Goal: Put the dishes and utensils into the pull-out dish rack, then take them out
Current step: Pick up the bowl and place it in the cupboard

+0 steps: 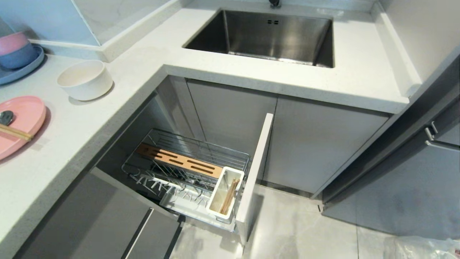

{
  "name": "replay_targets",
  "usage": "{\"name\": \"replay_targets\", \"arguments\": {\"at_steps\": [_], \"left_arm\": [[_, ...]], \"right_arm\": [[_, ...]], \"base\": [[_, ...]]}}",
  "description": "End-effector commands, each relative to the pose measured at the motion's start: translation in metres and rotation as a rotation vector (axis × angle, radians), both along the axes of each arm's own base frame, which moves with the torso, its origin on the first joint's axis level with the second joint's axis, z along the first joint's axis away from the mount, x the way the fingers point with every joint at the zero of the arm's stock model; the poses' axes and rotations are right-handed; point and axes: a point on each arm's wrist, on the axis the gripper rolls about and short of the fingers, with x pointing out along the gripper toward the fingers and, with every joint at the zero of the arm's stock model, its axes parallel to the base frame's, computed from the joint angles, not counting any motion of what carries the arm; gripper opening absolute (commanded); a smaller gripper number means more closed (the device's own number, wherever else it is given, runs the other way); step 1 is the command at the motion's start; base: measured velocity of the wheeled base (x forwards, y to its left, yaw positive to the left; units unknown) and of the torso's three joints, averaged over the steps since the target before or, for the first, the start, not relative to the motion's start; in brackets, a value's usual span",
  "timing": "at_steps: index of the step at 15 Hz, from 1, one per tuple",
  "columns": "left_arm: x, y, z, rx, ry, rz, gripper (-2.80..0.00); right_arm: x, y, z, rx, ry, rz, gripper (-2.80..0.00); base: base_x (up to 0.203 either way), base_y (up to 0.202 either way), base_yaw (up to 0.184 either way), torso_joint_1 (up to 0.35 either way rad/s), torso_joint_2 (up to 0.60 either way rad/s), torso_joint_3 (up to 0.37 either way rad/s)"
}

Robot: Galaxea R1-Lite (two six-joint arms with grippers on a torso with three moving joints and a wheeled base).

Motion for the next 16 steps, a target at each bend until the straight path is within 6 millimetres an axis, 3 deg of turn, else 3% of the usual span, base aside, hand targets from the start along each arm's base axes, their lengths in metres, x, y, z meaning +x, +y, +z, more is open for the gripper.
{"name": "replay_targets", "arguments": {"at_steps": [1,7,13,14,16], "left_arm": [[0.000,0.000,0.000,0.000,-0.003,0.002,-2.80],[0.000,0.000,0.000,-0.004,-0.001,0.002,-2.80],[0.000,0.000,0.001,-0.001,-0.012,0.002,-2.80],[-0.002,0.000,0.009,-0.001,-0.056,0.000,-2.80],[-0.014,0.000,0.043,0.001,-0.207,-0.014,-2.80]], "right_arm": [[0.000,0.000,0.000,0.001,0.002,0.000,-2.80],[0.000,0.000,0.000,0.001,0.002,0.000,-2.80],[0.000,0.000,0.000,0.001,0.002,0.000,-2.80],[0.000,0.000,0.000,0.001,0.002,0.000,-2.80],[0.000,0.000,0.000,0.001,0.002,0.000,-2.80]], "base": [[0.000,0.000,0.000,0.006,0.00,-0.201],[0.000,0.000,0.000,0.002,0.00,-0.197],[0.000,0.000,0.000,0.001,0.00,-0.036],[0.000,0.000,0.000,0.000,0.00,0.000],[0.000,0.000,0.000,0.000,0.00,0.000]]}}
